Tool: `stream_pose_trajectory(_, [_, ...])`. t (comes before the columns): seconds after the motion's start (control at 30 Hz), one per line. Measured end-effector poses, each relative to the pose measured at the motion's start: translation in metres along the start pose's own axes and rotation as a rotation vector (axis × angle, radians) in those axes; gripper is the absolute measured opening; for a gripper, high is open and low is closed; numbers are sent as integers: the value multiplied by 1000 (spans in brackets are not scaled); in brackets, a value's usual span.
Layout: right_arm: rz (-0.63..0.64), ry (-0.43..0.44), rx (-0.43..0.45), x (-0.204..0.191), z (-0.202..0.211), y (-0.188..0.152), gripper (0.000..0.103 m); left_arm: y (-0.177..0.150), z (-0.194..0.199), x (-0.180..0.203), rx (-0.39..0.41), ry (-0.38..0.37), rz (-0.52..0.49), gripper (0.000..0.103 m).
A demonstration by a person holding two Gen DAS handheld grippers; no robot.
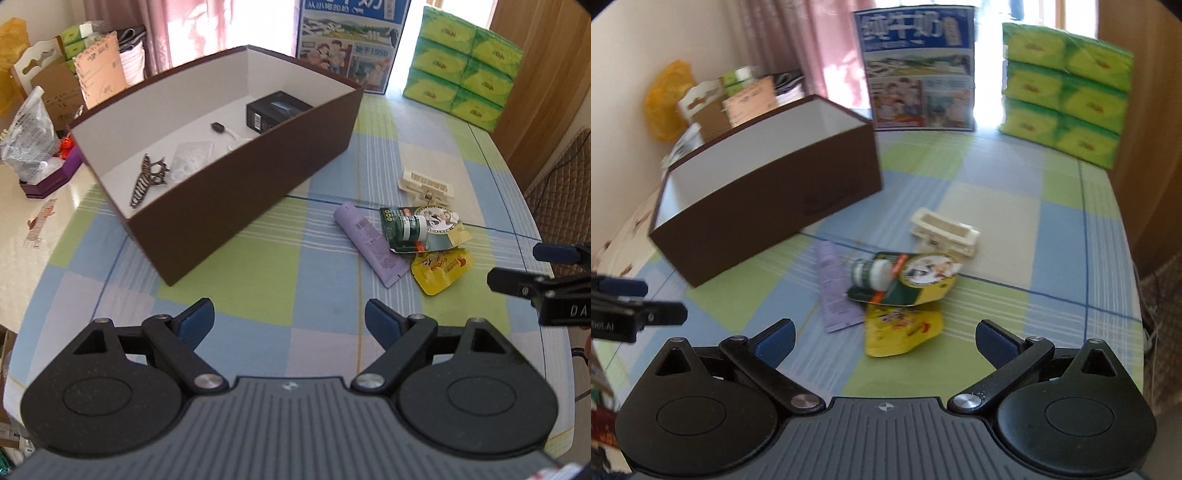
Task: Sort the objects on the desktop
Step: 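Grasp the purple tube with the left tool while the right tool grasps the green ointment card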
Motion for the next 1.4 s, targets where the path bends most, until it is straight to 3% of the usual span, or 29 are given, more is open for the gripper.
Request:
stream_pose_trajectory(0.27, [-44,-69,2,23,-13,3,98,10,-35,16,-33,-37,-31,83])
stream_pose_trajectory(0.5, [-155,-72,-10,39,-35,8,51,25,-65,33,-46,-64,-88,83])
stream_pose_trajectory(0.7, [-345,-45,-26,58,-53,9,27,32,-88,42,-65,-78,-125,83])
stream_pose_trajectory(0.83, [-406,-45,-28,64,-62,11,18,35,-101,44,-80,-88,-134,83])
stream_pose_trajectory(0.9, [-411,-51,-31,66,-66,11,5,37,-107,45,-85,-94,-135,83])
stream_pose_trajectory(1.07, [-430,-79,-26,78,-70,9,1,41,-120,49,-95,-102,-141,83])
stream_pose_trajectory(1.4, [-432,-256,-35,134,-62,-4,1,46,-144,68,-108,-114,-144,83])
Point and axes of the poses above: each gripper's, at about its wrist camera, not at the fingertips, and z roughly against the way its jaws point, x to its right, y to its top, the point moved 9 cm from there along -z, roughly the way its jaws point, and after that the axes turned 4 degrees about x, right-handed, at the moved point
